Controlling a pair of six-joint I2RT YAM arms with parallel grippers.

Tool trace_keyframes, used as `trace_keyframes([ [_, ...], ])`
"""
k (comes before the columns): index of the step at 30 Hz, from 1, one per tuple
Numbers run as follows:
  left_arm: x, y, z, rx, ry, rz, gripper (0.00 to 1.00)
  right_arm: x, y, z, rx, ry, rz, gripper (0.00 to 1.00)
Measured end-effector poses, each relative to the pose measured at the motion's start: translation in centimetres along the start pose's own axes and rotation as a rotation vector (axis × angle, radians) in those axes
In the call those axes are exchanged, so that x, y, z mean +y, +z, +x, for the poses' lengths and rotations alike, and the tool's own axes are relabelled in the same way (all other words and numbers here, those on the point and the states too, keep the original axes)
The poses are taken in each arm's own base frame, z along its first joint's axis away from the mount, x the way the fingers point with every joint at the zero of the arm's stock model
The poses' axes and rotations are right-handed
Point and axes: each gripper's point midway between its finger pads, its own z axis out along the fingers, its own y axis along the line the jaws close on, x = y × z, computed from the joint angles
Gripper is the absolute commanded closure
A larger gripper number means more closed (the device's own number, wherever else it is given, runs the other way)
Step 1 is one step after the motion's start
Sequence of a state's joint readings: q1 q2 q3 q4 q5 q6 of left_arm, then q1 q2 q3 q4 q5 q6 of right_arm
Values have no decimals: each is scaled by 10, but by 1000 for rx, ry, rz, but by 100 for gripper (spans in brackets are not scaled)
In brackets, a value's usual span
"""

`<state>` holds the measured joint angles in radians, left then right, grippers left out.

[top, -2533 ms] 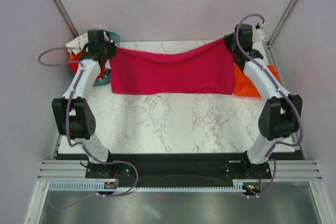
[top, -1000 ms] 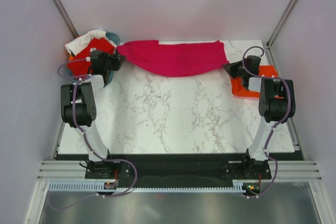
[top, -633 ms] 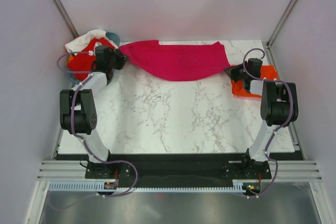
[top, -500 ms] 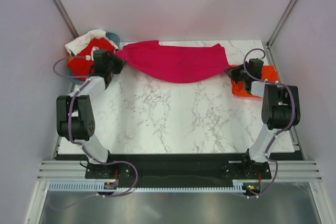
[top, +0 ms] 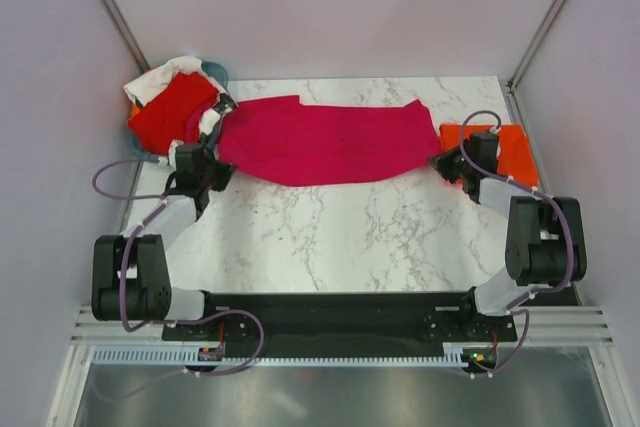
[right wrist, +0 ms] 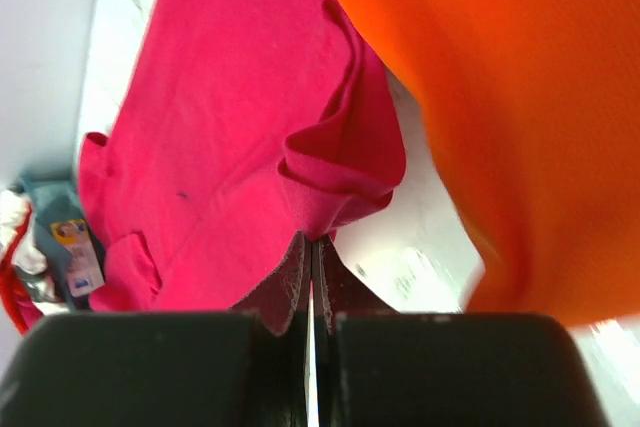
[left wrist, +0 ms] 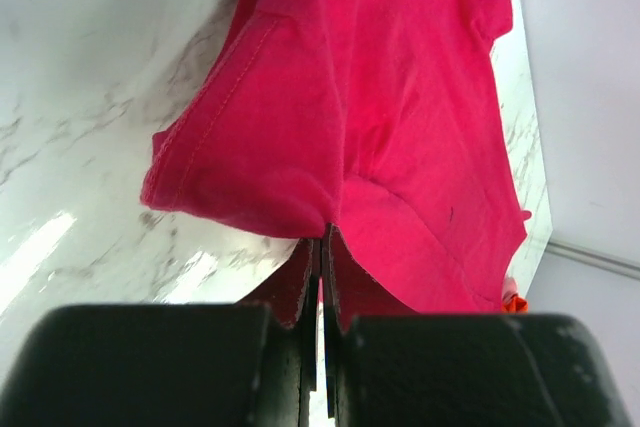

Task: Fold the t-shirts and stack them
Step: Fold the tshirt

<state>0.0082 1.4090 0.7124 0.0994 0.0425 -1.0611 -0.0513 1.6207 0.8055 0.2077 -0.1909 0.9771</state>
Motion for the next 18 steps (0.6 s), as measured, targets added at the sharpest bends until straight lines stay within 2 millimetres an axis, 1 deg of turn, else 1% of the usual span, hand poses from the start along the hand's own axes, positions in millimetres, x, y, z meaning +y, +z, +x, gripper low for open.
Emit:
trace_keyframes([
  [4,18,-20,9,-10,-2,-4,98,-19,-19,14,0,-16,42,100],
  [7,28,-34,13,-24,-8,3,98,-28,-33,20,-6,-41,66,100],
  [11,43,-49,17,-39,-21,-25,97,-43,-53,26,-26,-83,99,100],
  [13,52,-54,21,-41,-28,-39,97,-55,-64,31,-34,-101,129,100],
  [15,64,-58,27,-36,-41,-63,97,-66,-75,35,-43,-117,159,100],
  [18,91,-65,41,-18,-58,-116,96,-79,-89,39,-55,-131,194,100],
])
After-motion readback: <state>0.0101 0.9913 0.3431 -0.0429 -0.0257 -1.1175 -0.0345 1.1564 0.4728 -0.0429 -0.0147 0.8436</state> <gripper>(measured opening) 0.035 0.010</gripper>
